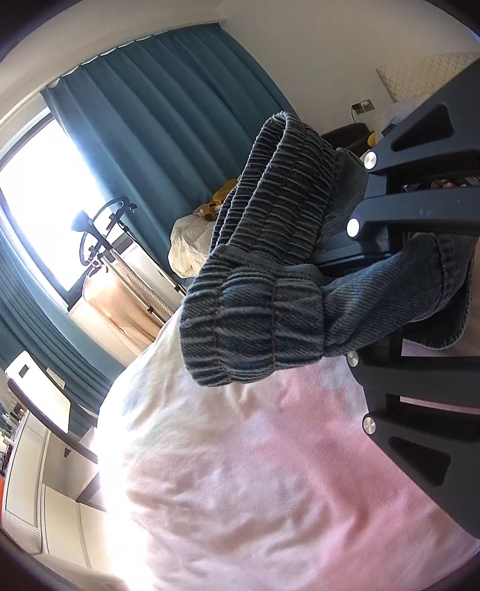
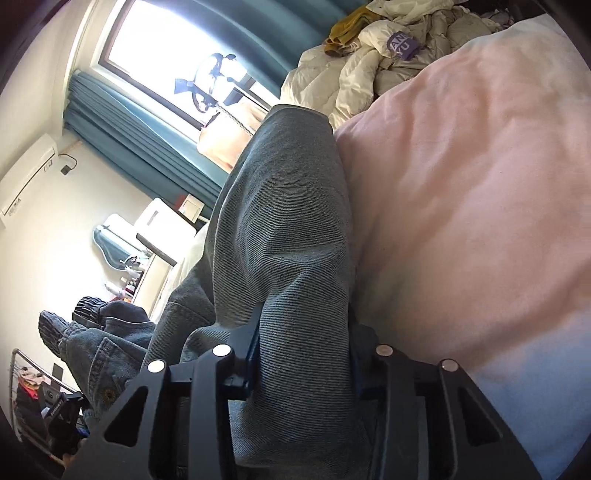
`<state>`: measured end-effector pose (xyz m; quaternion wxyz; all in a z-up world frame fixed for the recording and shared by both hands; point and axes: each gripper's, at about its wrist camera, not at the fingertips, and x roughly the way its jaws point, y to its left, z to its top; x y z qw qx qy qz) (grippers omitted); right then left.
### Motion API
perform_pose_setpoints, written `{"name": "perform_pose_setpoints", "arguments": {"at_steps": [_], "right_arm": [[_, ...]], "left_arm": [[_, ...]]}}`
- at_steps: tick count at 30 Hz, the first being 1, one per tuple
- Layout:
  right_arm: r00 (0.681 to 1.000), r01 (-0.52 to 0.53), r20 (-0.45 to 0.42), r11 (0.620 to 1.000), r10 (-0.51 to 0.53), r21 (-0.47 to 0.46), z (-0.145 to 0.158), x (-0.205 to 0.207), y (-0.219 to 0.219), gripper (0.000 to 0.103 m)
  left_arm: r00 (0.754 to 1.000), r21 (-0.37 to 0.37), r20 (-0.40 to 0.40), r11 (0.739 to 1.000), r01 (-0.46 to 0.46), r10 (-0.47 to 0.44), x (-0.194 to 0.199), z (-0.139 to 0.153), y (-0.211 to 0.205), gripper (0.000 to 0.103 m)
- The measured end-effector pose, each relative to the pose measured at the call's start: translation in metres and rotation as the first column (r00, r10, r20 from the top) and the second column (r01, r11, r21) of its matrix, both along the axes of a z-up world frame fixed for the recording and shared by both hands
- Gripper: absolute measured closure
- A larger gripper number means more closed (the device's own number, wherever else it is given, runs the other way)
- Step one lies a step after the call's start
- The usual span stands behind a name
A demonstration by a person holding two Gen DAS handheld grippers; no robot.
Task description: Fold clothes
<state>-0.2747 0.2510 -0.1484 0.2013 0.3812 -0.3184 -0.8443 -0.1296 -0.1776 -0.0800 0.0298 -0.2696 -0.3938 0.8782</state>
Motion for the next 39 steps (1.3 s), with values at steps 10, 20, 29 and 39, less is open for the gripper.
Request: {"name": "perform_pose_setpoints", "arguments": {"at_steps": [10, 20, 29, 39], "right_arm": [[0.994, 0.083, -0.099, 0.942, -0.053, 0.325, 0.093, 0.067, -0.037, 0.075], [0.973, 0.218, -0.164, 0.895, -0.165, 0.390, 0.158, 0.124, 0.011, 0.076], [0.981, 0.187, -0.151, 0.798, -0.122, 0.572, 0.149, 0.157, 0.019, 0.076], [0.986, 0.167, -0.094, 0.825, -0.139, 0.540, 0.087, 0.181, 0.036, 0.074]], "left_arm": [[0.998, 0.050, -0.060, 0.999, -0.011, 0.014, 0.024, 0.013, -0.023, 0.085], [0.999, 0.064, -0.027, 0.998, 0.025, -0.023, 0.029, 0.008, -0.020, 0.091], [0.972, -0.106, 0.212, 0.986, 0.126, -0.102, 0.012, -0.019, 0.030, 0.091], [0.961, -0.218, 0.264, 0.966, 0.142, -0.081, 0.012, -0.024, 0.046, 0.091]]}}
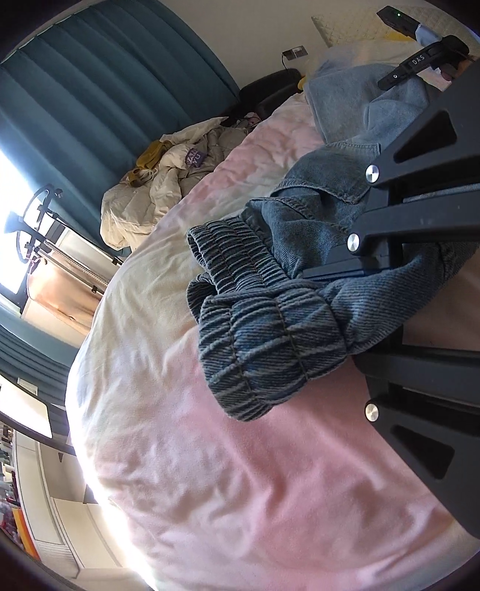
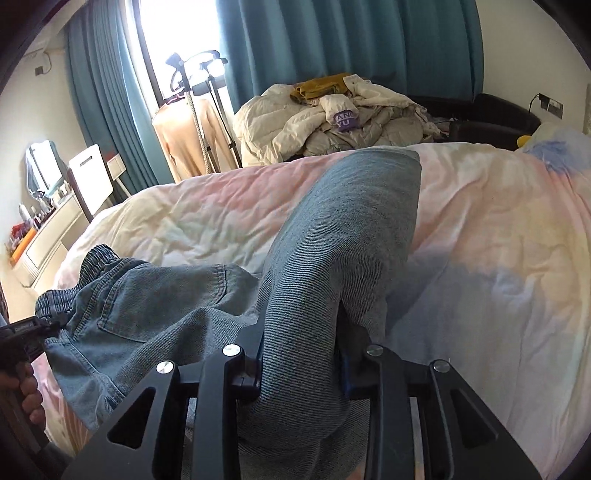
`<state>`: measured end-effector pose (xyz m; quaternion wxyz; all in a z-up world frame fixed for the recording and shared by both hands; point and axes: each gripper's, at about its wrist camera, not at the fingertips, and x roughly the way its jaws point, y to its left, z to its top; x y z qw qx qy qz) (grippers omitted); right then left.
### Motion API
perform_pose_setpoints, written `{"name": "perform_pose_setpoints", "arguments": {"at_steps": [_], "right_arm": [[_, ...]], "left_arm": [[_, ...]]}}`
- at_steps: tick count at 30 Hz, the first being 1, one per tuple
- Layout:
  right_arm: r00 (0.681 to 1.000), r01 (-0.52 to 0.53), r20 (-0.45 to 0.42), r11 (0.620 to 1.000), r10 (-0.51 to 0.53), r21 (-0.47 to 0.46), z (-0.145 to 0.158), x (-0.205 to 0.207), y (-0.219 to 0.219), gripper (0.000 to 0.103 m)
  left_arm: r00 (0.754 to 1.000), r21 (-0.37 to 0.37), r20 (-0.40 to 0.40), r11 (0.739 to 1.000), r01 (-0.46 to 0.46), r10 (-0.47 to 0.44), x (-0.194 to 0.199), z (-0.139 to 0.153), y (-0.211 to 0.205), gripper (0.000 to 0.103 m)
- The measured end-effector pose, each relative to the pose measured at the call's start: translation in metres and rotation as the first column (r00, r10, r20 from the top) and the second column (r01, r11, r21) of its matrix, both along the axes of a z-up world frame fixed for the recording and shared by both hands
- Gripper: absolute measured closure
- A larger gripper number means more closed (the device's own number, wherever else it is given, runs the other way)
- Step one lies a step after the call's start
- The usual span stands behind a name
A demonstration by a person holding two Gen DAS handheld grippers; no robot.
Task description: Fold clothes
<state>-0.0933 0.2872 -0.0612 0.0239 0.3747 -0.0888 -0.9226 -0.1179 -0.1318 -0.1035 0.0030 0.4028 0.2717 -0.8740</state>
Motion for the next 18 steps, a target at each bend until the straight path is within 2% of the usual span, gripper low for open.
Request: {"name": "perform_pose_setpoints", "arguments": {"at_steps": [4, 9, 10, 12, 15, 18], "right_arm": [[1.000, 0.006, -0.020, 0.999, -0.006, -0.033, -0.005, 0.003, 0.006, 0.072], [1.000, 0.010, -0.016, 0.999, -0.011, -0.053, -0.008, 0.008, 0.011, 0.070], [1.000, 0.012, -0.014, 0.998, -0.013, -0.058, -0.009, 0.009, 0.012, 0.070], [1.000, 0.018, -0.007, 0.997, -0.019, -0.078, -0.011, 0.011, 0.015, 0.070], [1.000, 0.024, -0.007, 0.993, -0.024, -0.114, -0.013, 0.015, 0.021, 0.069], [1.000, 0.026, -0.010, 0.987, -0.028, -0.160, -0.012, 0.020, 0.026, 0.069]], "left_arm": [[1.000, -0.047, 0.015, 0.999, 0.002, -0.001, 0.007, 0.005, 0.006, 0.086], [0.998, -0.029, 0.065, 1.000, 0.013, -0.011, 0.026, 0.006, 0.002, 0.069], [0.998, -0.042, 0.059, 0.999, 0.001, 0.001, 0.033, 0.009, 0.002, 0.061], [0.999, -0.082, 0.032, 0.996, -0.025, 0.028, 0.048, 0.019, 0.001, 0.058], [0.996, -0.138, -0.059, 0.988, -0.073, 0.065, 0.074, 0.041, 0.000, 0.054], [0.991, -0.170, -0.125, 0.983, -0.070, 0.049, 0.093, 0.061, 0.006, 0.051]]}}
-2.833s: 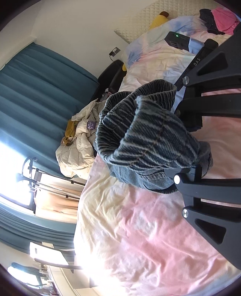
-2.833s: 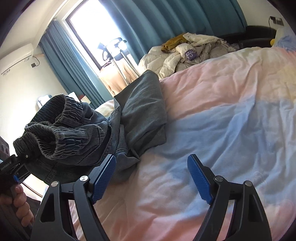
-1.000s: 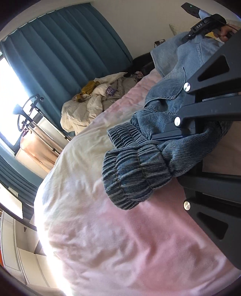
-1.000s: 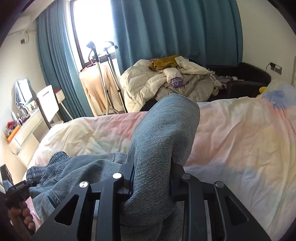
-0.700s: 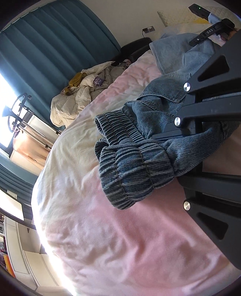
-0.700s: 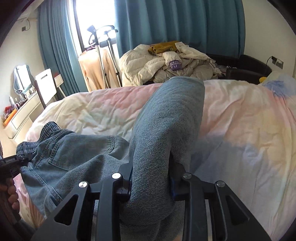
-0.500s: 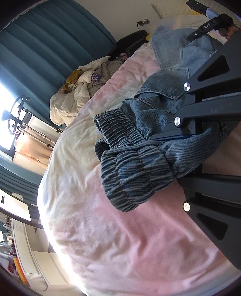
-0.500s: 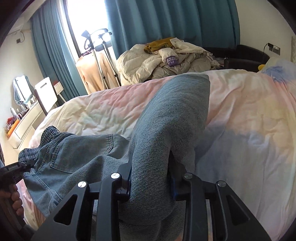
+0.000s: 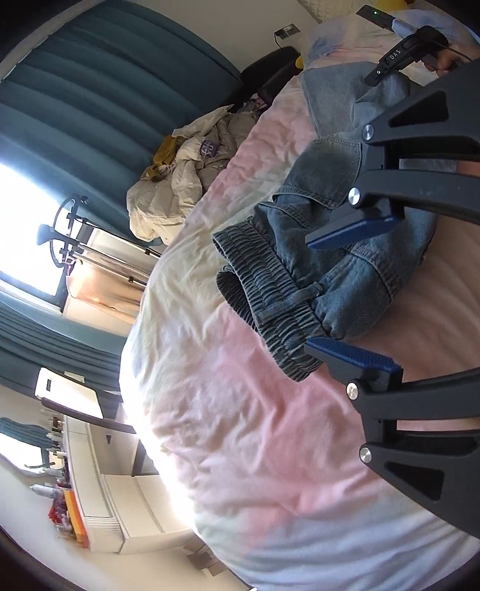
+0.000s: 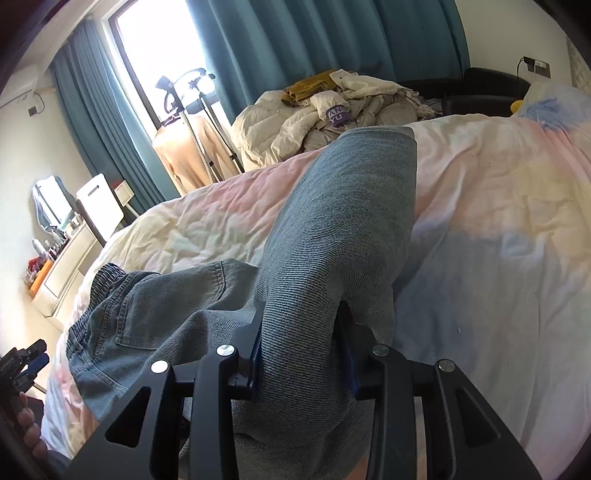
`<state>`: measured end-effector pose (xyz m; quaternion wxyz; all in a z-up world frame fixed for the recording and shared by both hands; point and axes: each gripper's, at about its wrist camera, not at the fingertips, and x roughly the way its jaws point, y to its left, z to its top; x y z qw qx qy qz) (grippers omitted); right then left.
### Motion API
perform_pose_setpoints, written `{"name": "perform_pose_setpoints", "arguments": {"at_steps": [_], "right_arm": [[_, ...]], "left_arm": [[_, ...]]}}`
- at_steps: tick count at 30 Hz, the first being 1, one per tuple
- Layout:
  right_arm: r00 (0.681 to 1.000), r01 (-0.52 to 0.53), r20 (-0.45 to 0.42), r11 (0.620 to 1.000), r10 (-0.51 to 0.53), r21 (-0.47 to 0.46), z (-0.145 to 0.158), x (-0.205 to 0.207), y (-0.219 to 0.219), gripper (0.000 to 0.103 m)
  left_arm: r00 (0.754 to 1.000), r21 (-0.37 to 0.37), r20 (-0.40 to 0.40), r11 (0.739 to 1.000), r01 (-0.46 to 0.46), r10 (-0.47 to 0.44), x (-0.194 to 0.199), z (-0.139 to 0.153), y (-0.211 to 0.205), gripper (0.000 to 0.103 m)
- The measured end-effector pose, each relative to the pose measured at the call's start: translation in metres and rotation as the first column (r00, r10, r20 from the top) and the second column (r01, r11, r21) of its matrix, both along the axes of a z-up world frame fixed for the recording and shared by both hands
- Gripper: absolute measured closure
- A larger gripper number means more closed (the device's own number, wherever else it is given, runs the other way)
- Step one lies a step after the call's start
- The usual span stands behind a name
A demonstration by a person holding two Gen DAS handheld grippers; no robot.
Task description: Fold clothes
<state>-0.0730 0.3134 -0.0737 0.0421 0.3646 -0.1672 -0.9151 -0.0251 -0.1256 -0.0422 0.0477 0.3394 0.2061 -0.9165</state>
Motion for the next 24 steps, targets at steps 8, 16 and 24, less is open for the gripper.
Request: {"name": "perform_pose_setpoints", "arguments": {"at_steps": [8, 16, 24], "right_arm": [[0.996, -0.036, -0.083, 0.998, 0.032, -0.048, 0.013, 0.016, 0.001, 0.073], [0.966, -0.179, -0.184, 0.984, 0.180, 0.022, 0.025, 0.014, -0.048, 0.076], [0.909, -0.376, -0.153, 0.921, 0.388, 0.102, 0.000, -0.002, -0.133, 0.079]], "left_arm": [[0.971, -0.096, -0.096, 0.973, 0.212, -0.221, -0.003, 0.041, 0.065, 0.051], [0.939, -0.056, -0.123, 0.947, 0.316, -0.321, -0.049, 0.046, 0.106, 0.051], [0.938, -0.013, -0.113, 0.944, 0.329, -0.328, -0.079, 0.022, 0.103, 0.051]]}}
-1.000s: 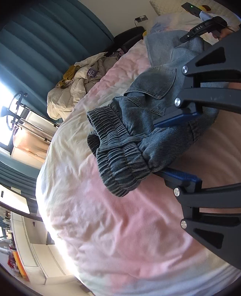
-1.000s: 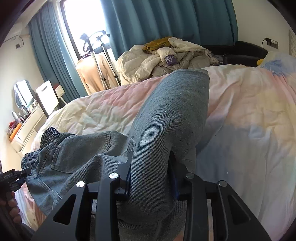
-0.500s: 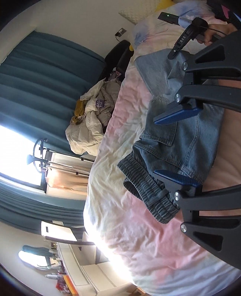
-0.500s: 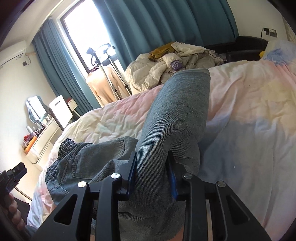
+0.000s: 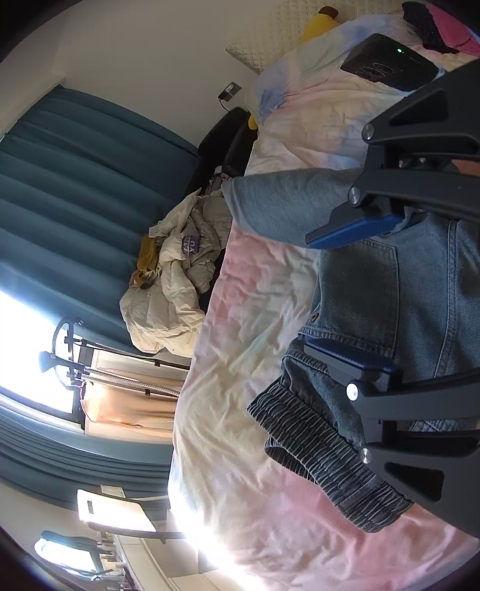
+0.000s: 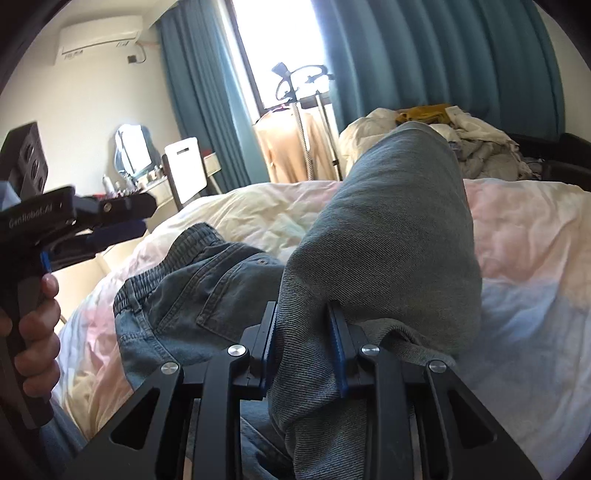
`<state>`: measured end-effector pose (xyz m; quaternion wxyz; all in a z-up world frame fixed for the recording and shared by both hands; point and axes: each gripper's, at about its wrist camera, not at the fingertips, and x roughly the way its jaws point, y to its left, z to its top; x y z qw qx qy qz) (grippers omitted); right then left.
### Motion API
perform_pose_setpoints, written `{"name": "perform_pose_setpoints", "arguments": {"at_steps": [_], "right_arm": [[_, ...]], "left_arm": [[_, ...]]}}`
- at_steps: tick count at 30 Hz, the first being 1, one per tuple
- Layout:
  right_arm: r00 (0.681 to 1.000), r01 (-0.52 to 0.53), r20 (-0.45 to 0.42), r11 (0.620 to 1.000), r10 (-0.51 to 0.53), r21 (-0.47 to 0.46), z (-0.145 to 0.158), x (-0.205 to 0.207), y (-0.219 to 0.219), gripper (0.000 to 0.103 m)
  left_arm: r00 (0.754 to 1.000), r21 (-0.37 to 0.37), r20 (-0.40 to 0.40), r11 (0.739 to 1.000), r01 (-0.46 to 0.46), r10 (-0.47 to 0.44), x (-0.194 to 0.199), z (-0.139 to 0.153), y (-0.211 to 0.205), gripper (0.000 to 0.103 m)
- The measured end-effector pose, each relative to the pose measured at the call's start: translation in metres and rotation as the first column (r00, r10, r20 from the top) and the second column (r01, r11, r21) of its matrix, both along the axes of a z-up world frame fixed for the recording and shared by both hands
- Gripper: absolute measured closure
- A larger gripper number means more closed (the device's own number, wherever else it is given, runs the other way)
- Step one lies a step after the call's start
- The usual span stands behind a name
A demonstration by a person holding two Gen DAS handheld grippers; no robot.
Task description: Fold clothes
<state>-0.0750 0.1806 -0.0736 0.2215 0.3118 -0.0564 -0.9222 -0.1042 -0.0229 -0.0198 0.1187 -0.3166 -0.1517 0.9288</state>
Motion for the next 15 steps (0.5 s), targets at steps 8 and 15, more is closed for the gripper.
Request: {"name": "perform_pose_setpoints", "arguments": {"at_steps": [8, 15], "right_arm": [[0.987, -0.147, 0.066, 0.988, 0.144, 0.045, -0.041, -0.013, -0.056, 0.086], [0.986, -0.134, 0.089, 0.988, 0.140, -0.072, -0.030, -0.016, -0.038, 0.083]], "left_arm": [[0.999, 0.022, 0.031, 0.999, -0.029, 0.028, -0.022, -0.025, -0.020, 0.051], [0.998, 0.025, 0.063, 1.000, -0.008, 0.007, -0.028, -0.039, -0.019, 0.051]]}}
